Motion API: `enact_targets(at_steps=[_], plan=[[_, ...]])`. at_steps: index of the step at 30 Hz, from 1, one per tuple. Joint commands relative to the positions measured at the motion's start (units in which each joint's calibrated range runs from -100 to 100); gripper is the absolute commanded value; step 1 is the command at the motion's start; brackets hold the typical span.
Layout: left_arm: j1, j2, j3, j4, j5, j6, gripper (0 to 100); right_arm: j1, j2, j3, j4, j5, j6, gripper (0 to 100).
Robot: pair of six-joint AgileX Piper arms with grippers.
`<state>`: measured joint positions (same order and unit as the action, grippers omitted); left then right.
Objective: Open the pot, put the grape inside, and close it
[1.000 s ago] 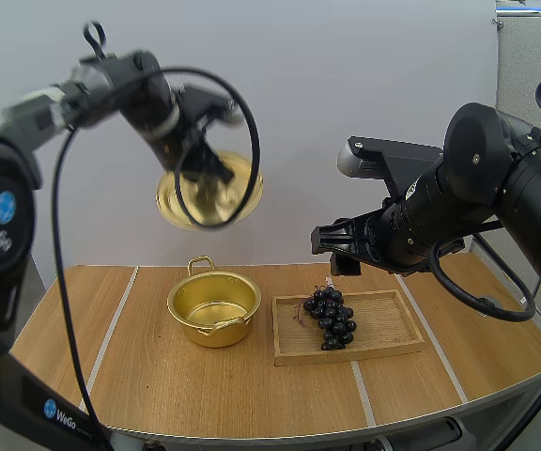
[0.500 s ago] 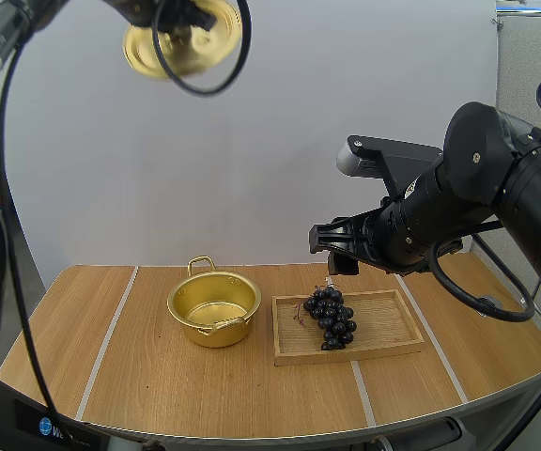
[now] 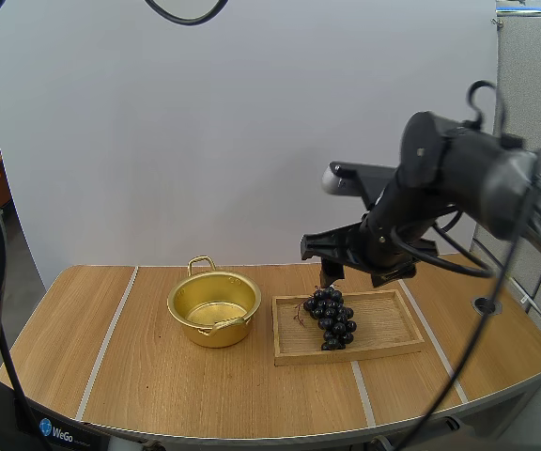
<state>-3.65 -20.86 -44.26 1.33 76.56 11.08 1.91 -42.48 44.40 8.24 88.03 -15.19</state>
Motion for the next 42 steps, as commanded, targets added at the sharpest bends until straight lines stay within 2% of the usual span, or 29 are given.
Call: enact_targets(at_steps=[1, 4, 12, 21, 42], plan=[[-0.18, -0.88, -0.63, 0.84, -6.54, -0.50, 0, -0.19, 4.47, -0.38, 0.03, -4.73, -0.84, 100], [-0.18, -0.88, -0.63, 0.84, -10.48, -0.50, 0, -0.19, 8.61, -0.38, -0.35, -9.30, -0.84, 100], [-0.18, -0.88, -0.63, 0.84, -10.40, -0.50, 0, -0.19, 18.62, -0.66, -0.89, -21.35, -2.37, 100], [-0.18, -0.88, -0.63, 0.84, -10.40, -0.50, 0, -0.19, 29.51, -7.52, -2.57, -21.50, -2.37, 100], [-0.18, -0.88, -0.63, 0.84, -10.40, -0.50, 0, -0.19, 43.84, -7.47, -3.88, -31.67, -4.00, 100]])
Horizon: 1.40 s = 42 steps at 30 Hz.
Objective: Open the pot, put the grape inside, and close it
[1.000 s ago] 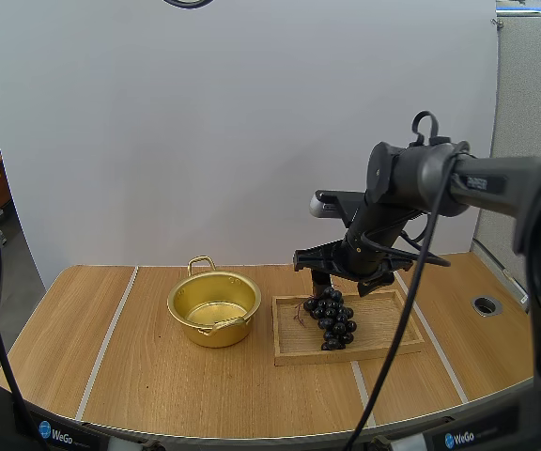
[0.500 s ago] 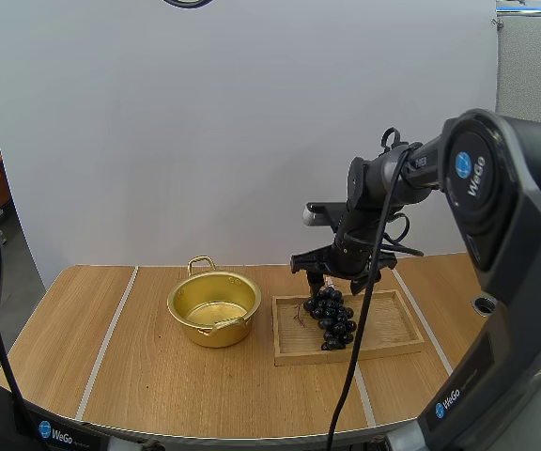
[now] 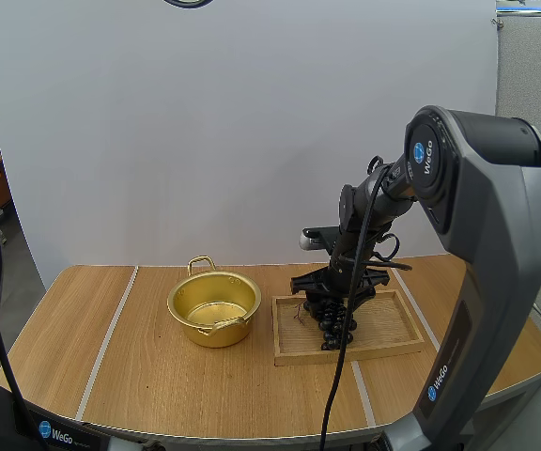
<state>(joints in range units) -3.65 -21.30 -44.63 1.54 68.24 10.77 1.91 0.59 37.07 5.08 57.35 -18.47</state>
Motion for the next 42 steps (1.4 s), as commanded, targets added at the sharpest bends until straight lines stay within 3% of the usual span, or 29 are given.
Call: enact_targets(at_steps=[1, 12, 13, 16, 17, 18, 28, 37, 42], plan=[[-0.18, -0.44, -0.26, 0.63, -2.08, -0.20, 0, -0.19, 1.11, -0.13, -0.71, -1.31, -0.81, 100], [-0.18, -0.44, -0.26, 0.63, -2.08, -0.20, 0, -0.19, 1.58, -0.13, -0.71, -2.19, -0.36, 100], [-0.18, -0.44, -0.26, 0.63, -2.08, -0.20, 0, -0.19, 1.58, -0.13, -0.71, -2.19, -0.36, 96], [-0.18, -0.44, -0.26, 0.63, -2.08, -0.20, 0, -0.19, 1.45, -0.13, 0.79, -0.71, -0.65, 37], [-0.18, -0.44, -0.26, 0.63, -2.08, -0.20, 0, -0.19, 1.45, -0.13, 1.43, -0.51, -1.03, 11], [-0.18, -0.44, -0.26, 0.63, -2.08, -0.20, 0, -0.19, 1.31, -0.13, 1.71, -0.31, -1.15, 0], [-0.18, -0.44, -0.26, 0.63, -2.08, -0.20, 0, -0.19, -4.74, -0.46, 1.94, 0.94, -1.27, 0], [-0.18, -0.44, -0.26, 0.63, -2.08, -0.20, 0, 0.06, -15.66, -10.50, 2.89, 19.62, -1.78, 0], [-0.18, -0.44, -0.26, 0.63, -2.08, -0.20, 0, 2.25, -19.11, -16.15, 4.63, 24.66, -2.98, 0]])
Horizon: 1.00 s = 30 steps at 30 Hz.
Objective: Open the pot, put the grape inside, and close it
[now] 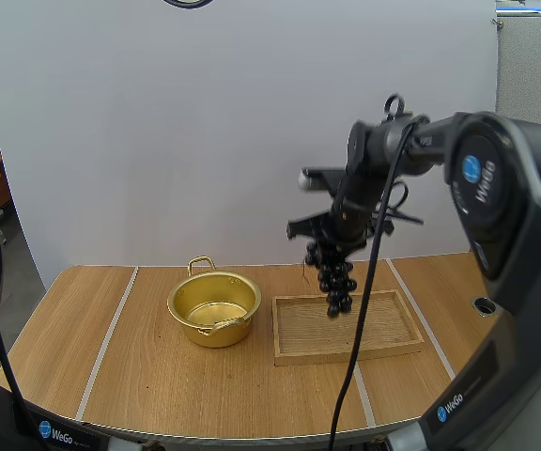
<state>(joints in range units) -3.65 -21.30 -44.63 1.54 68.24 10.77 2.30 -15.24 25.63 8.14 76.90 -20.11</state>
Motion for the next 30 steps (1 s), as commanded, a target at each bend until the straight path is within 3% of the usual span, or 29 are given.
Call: enact_targets(at_steps=[1, 11, 18, 30], plan=[[-0.18, -0.44, -0.26, 0.63, -2.08, -0.20, 0, 2.41, -3.46, -5.76, 1.57, 6.01, -1.33, 0], [-0.18, -0.44, -0.26, 0.63, -2.08, -0.20, 0, 10.36, -3.03, -13.18, 3.23, 6.45, -1.33, 0], [-0.18, -0.44, -0.26, 0.63, -2.08, -0.20, 0, 14.76, 2.90, -15.40, 3.23, 5.44, -1.33, 0], [-0.18, -0.44, -0.26, 0.63, -2.08, -0.20, 0, 17.97, 17.27, -22.32, 3.23, 1.26, -1.46, 0]])
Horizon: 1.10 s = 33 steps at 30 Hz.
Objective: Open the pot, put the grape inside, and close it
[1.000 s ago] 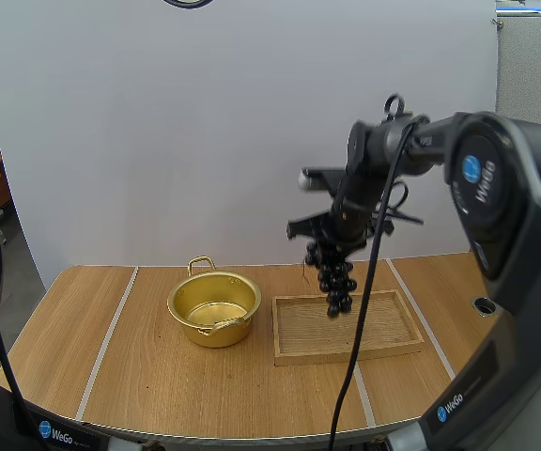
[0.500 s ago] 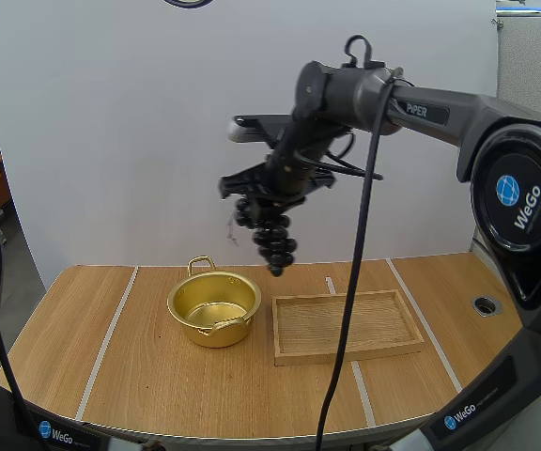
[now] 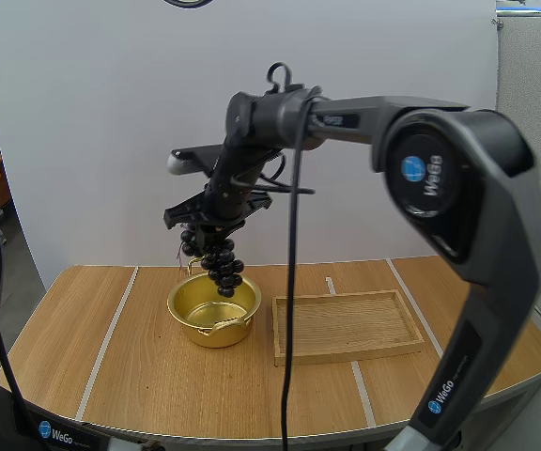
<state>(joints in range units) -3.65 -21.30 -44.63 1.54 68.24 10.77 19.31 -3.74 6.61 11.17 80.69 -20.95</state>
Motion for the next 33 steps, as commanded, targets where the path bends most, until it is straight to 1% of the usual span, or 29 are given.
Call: enact_targets(at_steps=[1, 5, 11, 14, 21, 26, 33], plan=[[-0.18, -0.44, -0.26, 0.63, -2.08, -0.20, 0, 0.96, 6.45, -3.46, 0.20, -2.68, -0.62, 0], [-0.18, -0.44, -0.26, 0.63, -2.08, -0.20, 0, 0.96, 9.68, -3.45, -0.39, -2.81, -0.70, 0], [-0.18, -0.44, -0.26, 0.63, -2.08, -0.20, 0, 0.96, 12.77, -3.01, -0.77, 4.53, -0.70, 0], [-0.18, -0.44, -0.26, 0.63, -2.08, -0.20, 0, 0.96, 12.90, -1.68, -1.39, 5.45, -0.70, 0], [-0.18, -0.44, -0.26, 0.63, -2.08, -0.20, 0, 0.96, 14.95, -0.16, -4.49, 4.11, -0.32, 0], [-0.18, -0.44, -0.26, 0.63, -2.08, -0.20, 0, 0.96, 18.37, -0.16, -4.49, 2.40, -0.23, 0], [-0.18, -0.44, -0.26, 0.63, -2.08, -0.20, 0, 0.96, 18.40, -0.30, -3.26, -0.20, -0.34, 0]])
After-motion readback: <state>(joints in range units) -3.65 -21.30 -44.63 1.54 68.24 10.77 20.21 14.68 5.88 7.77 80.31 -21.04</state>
